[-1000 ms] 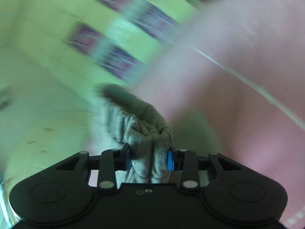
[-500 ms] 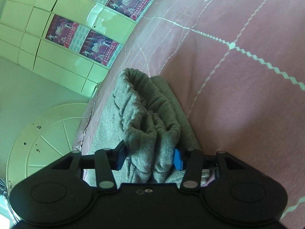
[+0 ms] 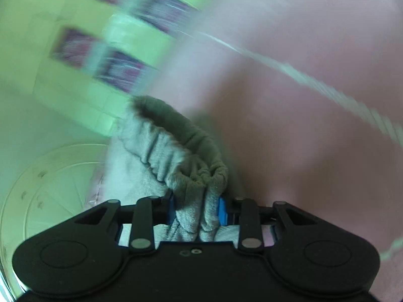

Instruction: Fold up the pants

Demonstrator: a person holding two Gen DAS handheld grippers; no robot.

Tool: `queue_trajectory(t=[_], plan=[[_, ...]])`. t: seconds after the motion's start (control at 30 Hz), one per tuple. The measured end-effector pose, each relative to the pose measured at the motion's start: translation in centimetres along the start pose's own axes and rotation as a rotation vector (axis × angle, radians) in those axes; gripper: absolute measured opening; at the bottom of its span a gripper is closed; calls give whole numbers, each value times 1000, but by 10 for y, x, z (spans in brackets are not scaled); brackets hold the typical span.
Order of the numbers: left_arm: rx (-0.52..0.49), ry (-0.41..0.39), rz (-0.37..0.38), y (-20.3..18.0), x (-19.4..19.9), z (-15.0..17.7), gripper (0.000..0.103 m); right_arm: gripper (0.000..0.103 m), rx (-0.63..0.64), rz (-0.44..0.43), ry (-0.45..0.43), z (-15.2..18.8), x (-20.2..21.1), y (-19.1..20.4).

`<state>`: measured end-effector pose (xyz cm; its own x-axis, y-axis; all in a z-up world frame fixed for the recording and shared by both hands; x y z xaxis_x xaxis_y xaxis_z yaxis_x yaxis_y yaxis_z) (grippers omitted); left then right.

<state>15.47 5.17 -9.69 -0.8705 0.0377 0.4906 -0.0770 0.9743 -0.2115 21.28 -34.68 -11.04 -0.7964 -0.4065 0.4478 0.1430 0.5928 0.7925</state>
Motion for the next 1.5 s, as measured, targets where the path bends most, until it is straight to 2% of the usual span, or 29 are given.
queue_trajectory(t=[0.03,0.1,0.23,0.3,0.33,0.37,0.4,0.43,0.53,0.6,0.67,0.8,0.93,1.0,1.13,1.3,1.5], plan=[[-8,1,1,-1,0,0,103,22,18,-28,-19,0,3,1],[0,3,0,0,0,-1,103,24,99,3,-21,2,5,14],[-1,3,-3,0,0,-1,103,30,100,-1,14,-3,4,15],[2,24,13,1,4,-4,103,39,98,-22,22,-11,11,16],[8,31,27,3,9,-6,103,48,125,-16,3,-14,19,17],[23,40,45,6,13,-7,103,66,159,8,-21,-16,28,18],[44,49,67,9,19,-6,103,74,184,27,-40,-19,36,16],[70,48,81,13,25,-8,103,76,201,23,-51,-22,44,15],[167,18,144,25,37,-22,103,77,217,-26,-62,-34,59,9],[186,19,162,26,30,-38,103,81,208,-53,-44,-40,57,6],[181,77,185,21,10,-48,103,86,198,-62,-14,-41,48,4],[207,209,220,8,-40,-64,103,87,215,-70,47,-38,24,8],[260,352,358,-12,-81,-69,103,88,210,-99,97,-46,10,10],[288,415,394,-18,-98,-67,103,91,192,-133,132,-52,5,11],[334,444,441,-26,-118,-68,103,97,232,-125,206,-52,-6,14],[350,452,462,-36,-133,-66,103,98,287,-103,270,-47,-15,19],[341,469,484,-43,-152,-71,103,98,292,-119,353,-51,-23,23]])
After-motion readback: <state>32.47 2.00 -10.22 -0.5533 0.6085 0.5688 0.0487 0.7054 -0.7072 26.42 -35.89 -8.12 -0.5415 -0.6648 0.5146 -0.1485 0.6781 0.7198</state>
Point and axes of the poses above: each gripper's, at about its wrist camera, not at the fingertips, and x roughly against the way its jaws point, y to its left, z to its underside, the point moved 6 cm from there along -x, roughly the way its jaws point, and after that the axes turned 6 degrees about x, right-handed, at the moved point
